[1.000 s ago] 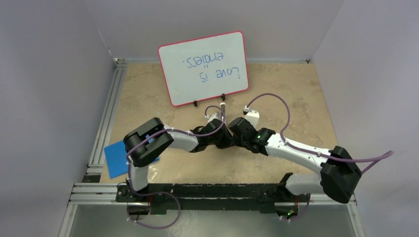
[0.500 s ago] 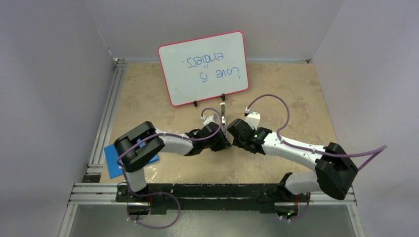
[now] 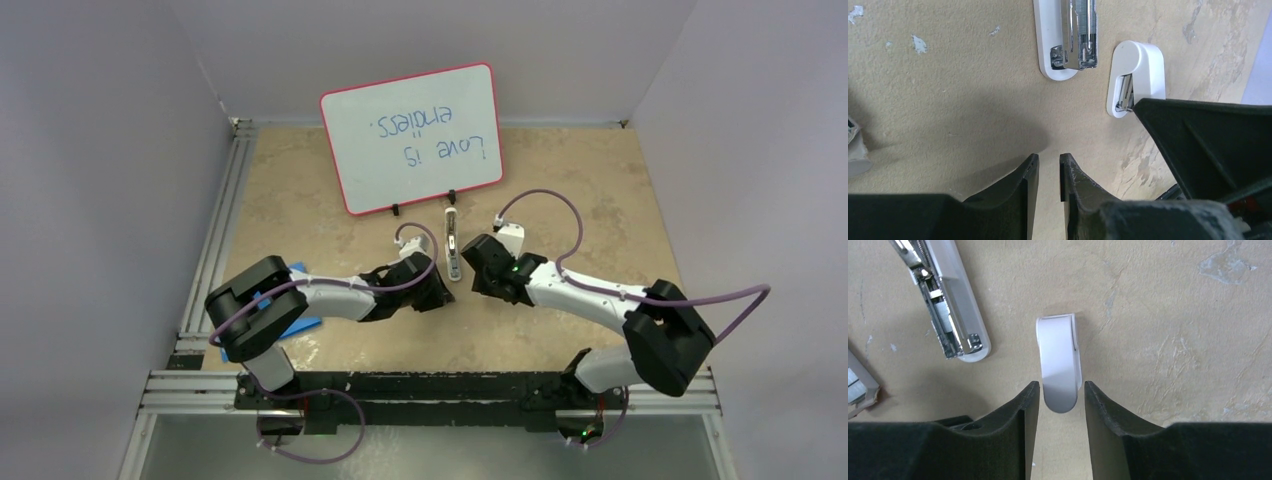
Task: Load the staples into the stapler
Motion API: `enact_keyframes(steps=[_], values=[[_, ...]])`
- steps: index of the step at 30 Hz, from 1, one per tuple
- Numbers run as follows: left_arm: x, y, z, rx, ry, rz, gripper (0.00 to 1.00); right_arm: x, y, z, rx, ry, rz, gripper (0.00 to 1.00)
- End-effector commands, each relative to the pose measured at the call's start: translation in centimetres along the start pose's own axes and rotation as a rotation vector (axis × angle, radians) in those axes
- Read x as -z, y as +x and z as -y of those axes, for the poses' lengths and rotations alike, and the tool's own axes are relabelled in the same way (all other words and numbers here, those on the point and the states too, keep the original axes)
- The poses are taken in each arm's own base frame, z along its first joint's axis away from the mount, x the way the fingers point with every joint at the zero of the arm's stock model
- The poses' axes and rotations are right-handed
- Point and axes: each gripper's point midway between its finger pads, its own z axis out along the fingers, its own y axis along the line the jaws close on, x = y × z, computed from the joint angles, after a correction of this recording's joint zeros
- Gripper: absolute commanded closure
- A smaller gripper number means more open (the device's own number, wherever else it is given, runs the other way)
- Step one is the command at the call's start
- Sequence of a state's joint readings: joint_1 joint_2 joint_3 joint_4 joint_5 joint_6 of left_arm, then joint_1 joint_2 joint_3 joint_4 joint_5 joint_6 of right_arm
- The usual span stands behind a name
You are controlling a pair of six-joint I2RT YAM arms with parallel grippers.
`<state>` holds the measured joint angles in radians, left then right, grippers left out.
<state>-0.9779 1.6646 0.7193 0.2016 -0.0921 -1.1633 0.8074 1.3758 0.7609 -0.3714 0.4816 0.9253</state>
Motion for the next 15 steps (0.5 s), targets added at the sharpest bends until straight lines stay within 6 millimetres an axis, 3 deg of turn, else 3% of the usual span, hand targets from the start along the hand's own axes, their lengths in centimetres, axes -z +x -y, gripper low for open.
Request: enact_keyframes(steps=[1, 8, 15], values=[[0.7, -0.8, 0.4, -0.023, 0.015, 0.041, 0.78, -0.4, -1.1, -0.2, 0.010, -0.011, 0.015, 0.61], [0.6, -0.8, -0.3, -0.010, 0.002, 0.053, 0.79, -1.2, 0.6, 0.5, 0.031, 0.004, -0.044, 0.78], [0.9, -1.3, -0.3, -0.012, -0.001, 0.077, 0.79, -1.8, 2.4, 0.4, 0.020, -0.008, -0.107, 0.81]])
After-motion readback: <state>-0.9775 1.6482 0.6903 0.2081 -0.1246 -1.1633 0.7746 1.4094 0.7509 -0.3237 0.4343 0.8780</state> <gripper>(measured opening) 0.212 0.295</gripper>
